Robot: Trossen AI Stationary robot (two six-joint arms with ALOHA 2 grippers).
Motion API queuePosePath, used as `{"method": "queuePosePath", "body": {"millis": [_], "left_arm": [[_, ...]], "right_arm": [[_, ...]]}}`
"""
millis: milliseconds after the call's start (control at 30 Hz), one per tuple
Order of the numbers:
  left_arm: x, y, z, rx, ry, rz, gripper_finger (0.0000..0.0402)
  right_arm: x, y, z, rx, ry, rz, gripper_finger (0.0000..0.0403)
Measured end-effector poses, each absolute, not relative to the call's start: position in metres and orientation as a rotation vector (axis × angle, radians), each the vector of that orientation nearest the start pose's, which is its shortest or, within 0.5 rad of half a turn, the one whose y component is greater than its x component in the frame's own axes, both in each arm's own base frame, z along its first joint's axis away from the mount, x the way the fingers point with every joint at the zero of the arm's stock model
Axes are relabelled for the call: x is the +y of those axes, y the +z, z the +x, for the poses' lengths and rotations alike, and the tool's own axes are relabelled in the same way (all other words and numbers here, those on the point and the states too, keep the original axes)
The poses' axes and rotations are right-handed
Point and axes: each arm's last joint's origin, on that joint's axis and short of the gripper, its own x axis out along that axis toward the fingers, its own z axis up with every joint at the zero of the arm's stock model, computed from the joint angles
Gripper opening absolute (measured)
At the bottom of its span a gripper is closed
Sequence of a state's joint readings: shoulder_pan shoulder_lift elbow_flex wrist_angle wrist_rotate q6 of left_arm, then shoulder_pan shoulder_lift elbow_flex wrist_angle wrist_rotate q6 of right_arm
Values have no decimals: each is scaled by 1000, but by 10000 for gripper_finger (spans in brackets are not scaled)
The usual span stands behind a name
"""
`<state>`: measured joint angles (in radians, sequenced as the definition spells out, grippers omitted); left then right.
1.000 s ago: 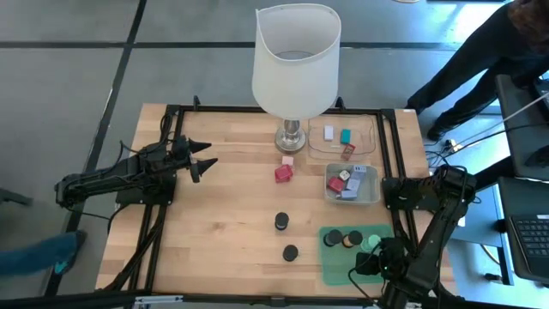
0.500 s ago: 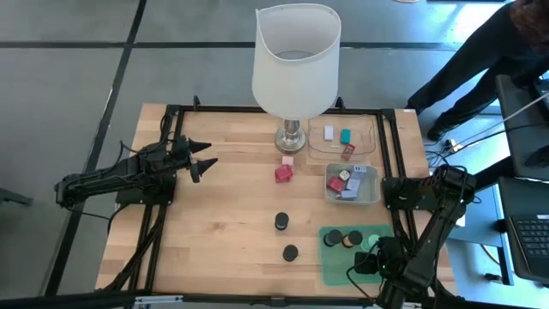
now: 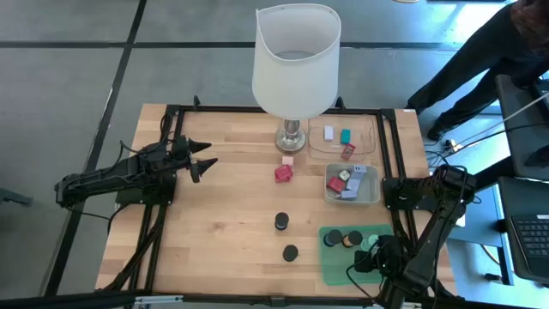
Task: Pick & Place Office items
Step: Put the red hourglass into the light blue bin, then put the blue hourglass into the light blue bin
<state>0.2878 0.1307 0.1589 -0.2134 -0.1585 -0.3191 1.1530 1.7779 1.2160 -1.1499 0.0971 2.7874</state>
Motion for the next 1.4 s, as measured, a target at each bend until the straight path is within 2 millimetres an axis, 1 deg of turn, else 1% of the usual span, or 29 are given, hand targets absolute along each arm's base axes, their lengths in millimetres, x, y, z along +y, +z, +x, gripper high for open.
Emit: {"method": "queuePosePath", "body": {"millis": [100, 167, 233, 367, 500, 600, 700, 800, 900, 1100, 1233, 1400], "left_arm": [[32, 187, 91, 114, 471, -325, 347], [32, 187, 91, 114, 471, -325, 347], [32, 187, 91, 113, 471, -325, 347], [32, 187, 91, 114, 471, -325, 347], [32, 187, 91, 114, 471, -325, 347], [32, 187, 91, 114, 471, -325, 347], [32, 187, 91, 114, 471, -325, 347], [32, 187, 91, 114, 471, -325, 347], [32, 187, 91, 114, 471, -325, 347], [32, 187, 91, 113, 471, -325, 347], [32, 187, 91, 113, 471, -325, 347], [32, 187, 91, 114, 471, -325, 347]], "right_arm": [[272, 189, 124, 1025, -1306, 1150, 352], [268, 197, 122, 1018, -1312, 1178, 380], [262, 208, 120, 1013, -1315, 1212, 395], [245, 237, 120, 1041, -1280, 1301, 382], [224, 263, 126, 1055, -1235, 1420, 376], [210, 276, 134, 1004, -1196, 1520, 376], [200, 284, 146, 941, -1114, 1572, 375], [190, 288, 161, 896, -1039, 1560, 375], [179, 291, 181, 895, -1004, 1535, 375], [161, 302, 232, 959, -918, 1422, 375], [158, 305, 266, 971, -850, 1303, 375], [162, 302, 310, 998, -762, 1161, 375]]}}
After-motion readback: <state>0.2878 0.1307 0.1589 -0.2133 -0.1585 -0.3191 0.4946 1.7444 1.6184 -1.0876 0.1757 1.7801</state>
